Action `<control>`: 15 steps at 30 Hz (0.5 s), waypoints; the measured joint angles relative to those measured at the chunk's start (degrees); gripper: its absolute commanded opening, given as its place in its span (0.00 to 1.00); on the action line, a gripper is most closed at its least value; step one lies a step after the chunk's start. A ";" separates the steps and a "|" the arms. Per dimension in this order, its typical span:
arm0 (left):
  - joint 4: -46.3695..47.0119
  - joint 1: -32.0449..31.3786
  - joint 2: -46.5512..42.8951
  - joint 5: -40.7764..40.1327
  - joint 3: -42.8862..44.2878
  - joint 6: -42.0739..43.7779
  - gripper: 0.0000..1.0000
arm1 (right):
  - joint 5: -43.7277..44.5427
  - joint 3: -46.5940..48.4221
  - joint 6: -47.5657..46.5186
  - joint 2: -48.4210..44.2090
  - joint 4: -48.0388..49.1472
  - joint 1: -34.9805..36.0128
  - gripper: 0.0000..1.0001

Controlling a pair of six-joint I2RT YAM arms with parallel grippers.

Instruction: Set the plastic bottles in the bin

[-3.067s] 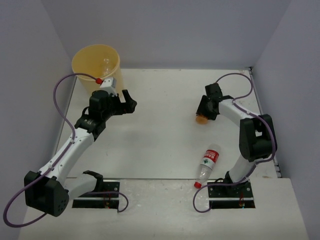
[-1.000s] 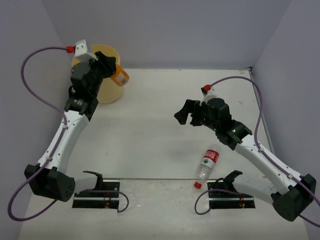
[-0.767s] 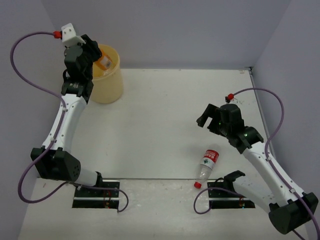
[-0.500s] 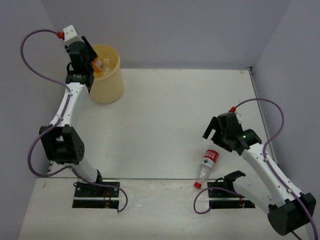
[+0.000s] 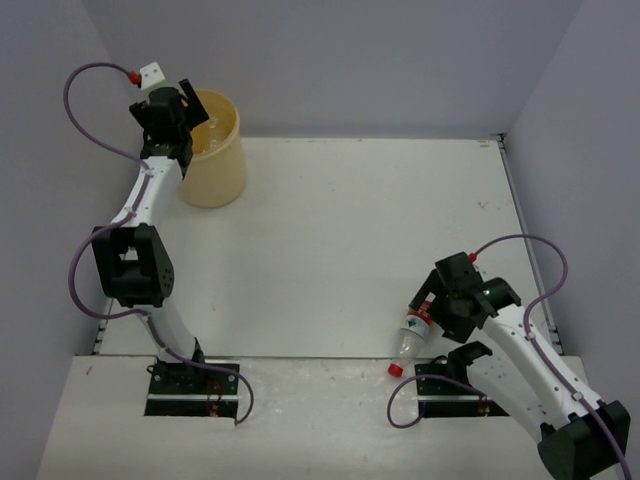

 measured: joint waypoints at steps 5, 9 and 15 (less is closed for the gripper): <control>-0.32 0.00 -2.12 6.55 0.08 -2.17 1.00 | -1.99 -1.91 0.48 1.75 3.69 0.00 0.99; -1.05 0.00 -5.72 12.79 0.06 -3.66 1.00 | -3.28 -3.29 -0.03 6.57 7.89 0.10 0.99; -0.77 0.00 -14.78 23.99 -3.13 -6.25 1.00 | -4.09 -3.76 -0.24 11.30 12.71 1.84 0.88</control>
